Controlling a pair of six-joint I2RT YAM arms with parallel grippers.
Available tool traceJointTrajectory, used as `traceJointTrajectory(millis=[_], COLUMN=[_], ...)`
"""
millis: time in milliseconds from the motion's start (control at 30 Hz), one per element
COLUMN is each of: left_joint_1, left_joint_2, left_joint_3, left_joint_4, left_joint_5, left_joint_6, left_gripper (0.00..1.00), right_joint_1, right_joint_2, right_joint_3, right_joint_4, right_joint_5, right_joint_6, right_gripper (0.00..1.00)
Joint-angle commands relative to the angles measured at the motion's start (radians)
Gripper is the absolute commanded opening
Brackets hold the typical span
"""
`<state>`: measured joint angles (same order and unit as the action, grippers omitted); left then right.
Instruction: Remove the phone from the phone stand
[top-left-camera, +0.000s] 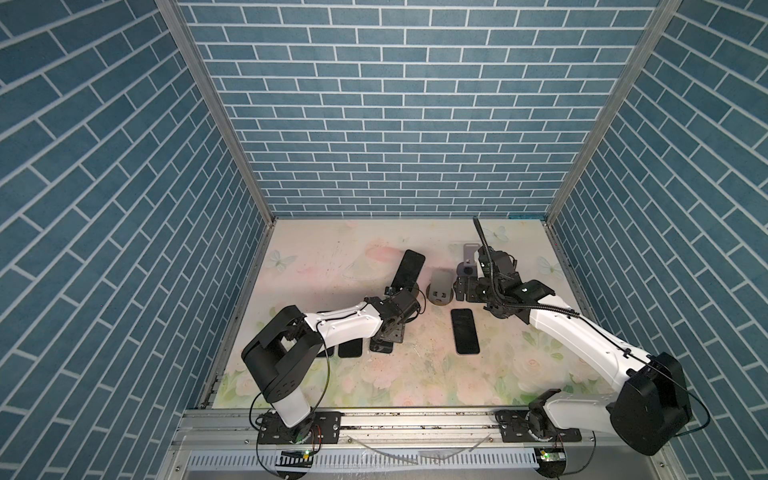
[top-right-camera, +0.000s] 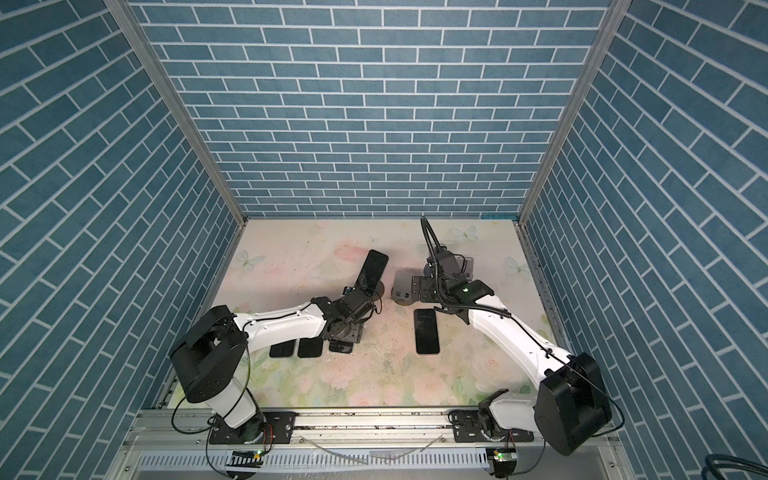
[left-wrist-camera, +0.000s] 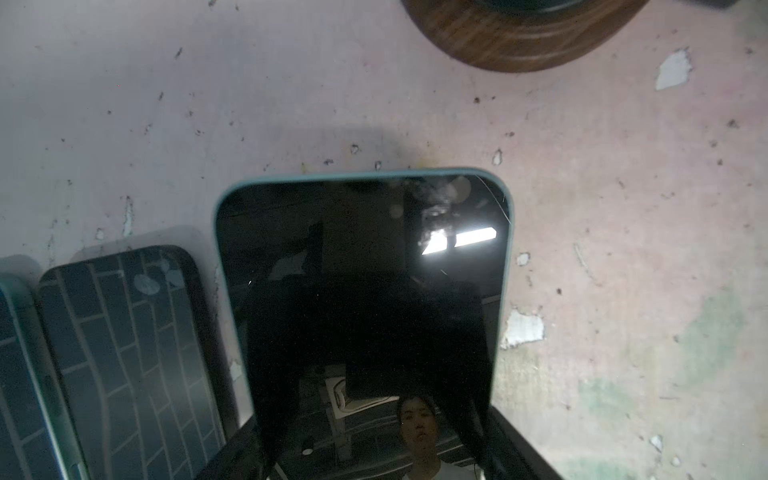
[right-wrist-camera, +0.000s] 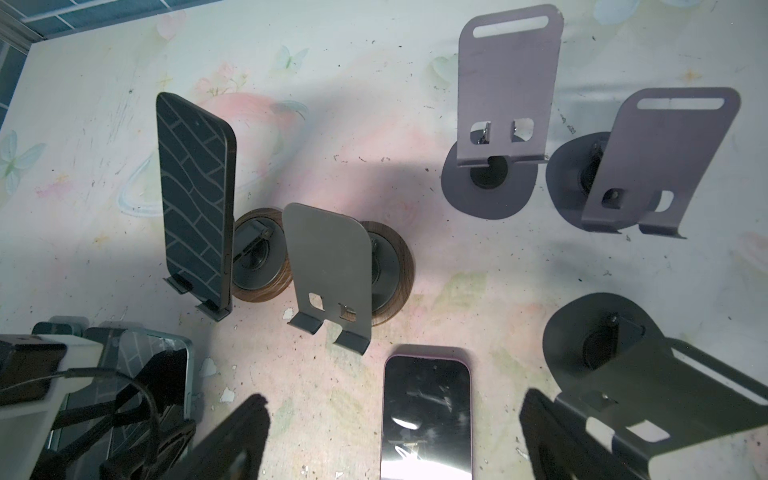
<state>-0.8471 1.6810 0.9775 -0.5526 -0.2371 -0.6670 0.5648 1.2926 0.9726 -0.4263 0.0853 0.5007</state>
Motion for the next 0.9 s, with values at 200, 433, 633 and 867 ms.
traceJointTrajectory(millis=[200, 433, 633, 867], left_joint_1=[0.034, 0.039, 0.040, 0.040], left_joint_2=[0.033, 0.044, 0.074, 0.080], left_joint_3=[0.005, -0.007, 0.001, -0.008], left_joint_4=[-0.045, -0.029, -0.038, -0.035], left_joint_5=[0.034, 0.045, 0.048, 0.038], left_joint_6=[-0.042, -0.055, -0.068, -0.068], left_gripper=[0.62, 0.62, 0.62, 0.68], right_joint_1=[0.005, 0.006, 0.006, 0.005], right_joint_2=[0.016, 0.037, 0.047, 0.050], right_joint_3=[0.012, 0.013, 0.015, 0.023], right_joint_4=[0.024, 0.036, 0.034, 0.034], right_joint_5=[0.013, 0.005, 0.007, 0.006], right_joint_6=[0.021, 0.019, 0.010, 0.005], right_gripper=[0.96, 0.95, 0.96, 0.95])
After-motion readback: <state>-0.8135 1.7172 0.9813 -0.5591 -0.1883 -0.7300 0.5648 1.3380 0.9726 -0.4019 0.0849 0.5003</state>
